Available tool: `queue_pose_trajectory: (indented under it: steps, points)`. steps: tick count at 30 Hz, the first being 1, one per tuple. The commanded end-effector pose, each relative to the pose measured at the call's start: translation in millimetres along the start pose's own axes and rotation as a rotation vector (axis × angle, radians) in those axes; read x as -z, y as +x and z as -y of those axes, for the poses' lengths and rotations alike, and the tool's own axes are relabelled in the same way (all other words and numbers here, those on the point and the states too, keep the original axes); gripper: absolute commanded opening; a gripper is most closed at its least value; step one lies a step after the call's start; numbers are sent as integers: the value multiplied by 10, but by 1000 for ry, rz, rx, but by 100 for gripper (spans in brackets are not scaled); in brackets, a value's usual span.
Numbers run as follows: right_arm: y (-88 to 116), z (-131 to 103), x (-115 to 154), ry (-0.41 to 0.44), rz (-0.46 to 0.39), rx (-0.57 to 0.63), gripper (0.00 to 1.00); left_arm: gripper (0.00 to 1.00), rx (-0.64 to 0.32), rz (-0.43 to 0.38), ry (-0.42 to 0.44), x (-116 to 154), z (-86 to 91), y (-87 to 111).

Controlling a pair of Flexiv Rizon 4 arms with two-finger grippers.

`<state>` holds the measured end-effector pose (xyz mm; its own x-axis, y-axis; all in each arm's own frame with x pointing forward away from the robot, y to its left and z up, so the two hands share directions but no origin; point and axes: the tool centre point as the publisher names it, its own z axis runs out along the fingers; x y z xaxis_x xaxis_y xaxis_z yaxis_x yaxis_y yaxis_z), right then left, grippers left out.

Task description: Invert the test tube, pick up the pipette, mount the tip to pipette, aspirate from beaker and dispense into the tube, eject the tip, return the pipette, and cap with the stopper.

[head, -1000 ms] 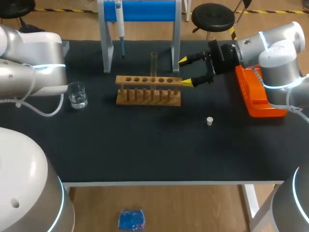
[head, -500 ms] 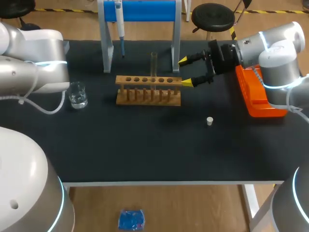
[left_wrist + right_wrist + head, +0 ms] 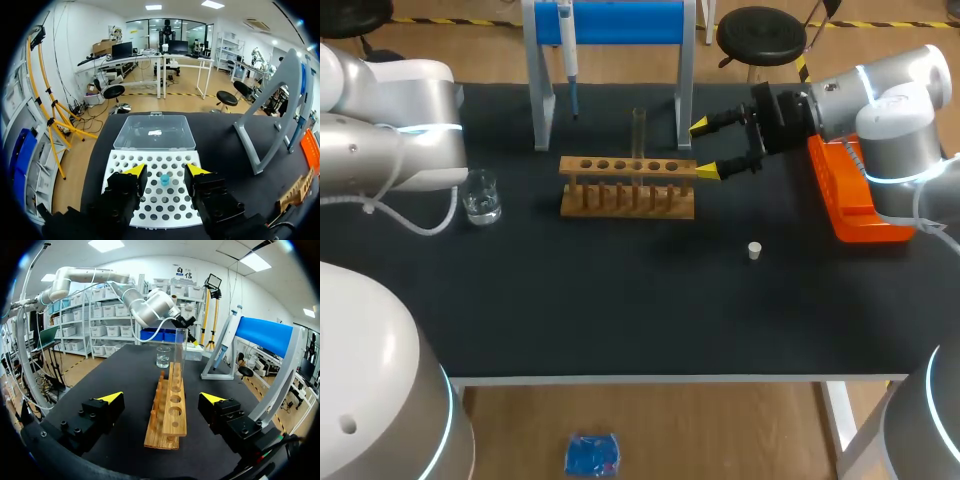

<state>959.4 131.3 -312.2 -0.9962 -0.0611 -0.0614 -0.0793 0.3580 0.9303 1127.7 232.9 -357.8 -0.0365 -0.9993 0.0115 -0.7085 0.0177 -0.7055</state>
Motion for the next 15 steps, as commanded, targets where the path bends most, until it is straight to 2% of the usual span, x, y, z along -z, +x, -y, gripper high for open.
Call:
queue_pose_trajectory:
  steps: [1, 15]
  points:
    - [-6, -2, 11, 2, -4, 0, 100, 47, -1, 2, -11, -26, 16, -3]
    - [-6, -2, 11, 2, -4, 0, 100, 44, 1, 5, -18, -55, 1, -18]
